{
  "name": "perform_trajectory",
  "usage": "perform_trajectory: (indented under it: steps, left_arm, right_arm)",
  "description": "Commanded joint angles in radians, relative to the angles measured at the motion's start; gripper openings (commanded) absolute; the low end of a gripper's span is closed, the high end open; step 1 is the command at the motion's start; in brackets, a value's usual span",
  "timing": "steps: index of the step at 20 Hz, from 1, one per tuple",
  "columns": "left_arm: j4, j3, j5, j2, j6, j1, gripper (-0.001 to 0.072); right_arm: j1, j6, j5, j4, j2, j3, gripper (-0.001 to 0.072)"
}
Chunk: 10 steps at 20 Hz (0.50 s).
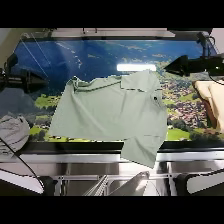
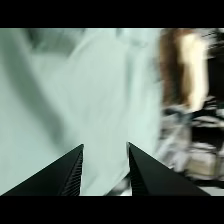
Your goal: Fold the shirts.
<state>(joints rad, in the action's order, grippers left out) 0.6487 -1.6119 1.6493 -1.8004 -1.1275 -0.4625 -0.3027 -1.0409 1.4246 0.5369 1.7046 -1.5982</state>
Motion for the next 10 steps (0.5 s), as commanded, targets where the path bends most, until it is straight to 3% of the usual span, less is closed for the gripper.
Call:
perform_trajectory:
  steps: [1,2,6,10]
  left_arm:
    - [0.435,0.163,-0.008,0.17,-0.058,-0.018,0.0293]
    - [0.49,0.239,-0.03,0.205,-0.051,-0.018,0.0333]
    - [0.527,0.41,-0.089,0.236,-0.022,-0.01,0.0333]
    - [0.538,0.449,-0.159,0.216,0.005,-0.002,0.0333]
  right_arm:
    - [-0.047,-0.029,0.119,0.09,-0.182,0.247,0.029]
    - [-0.053,-0.028,0.109,0.109,-0.248,0.36,0.029]
    - [-0.066,0.029,0.001,0.116,-0.531,0.738,0.0291]
    - [-0.08,0.038,-0.029,0.129,-0.702,0.866,0.0293]
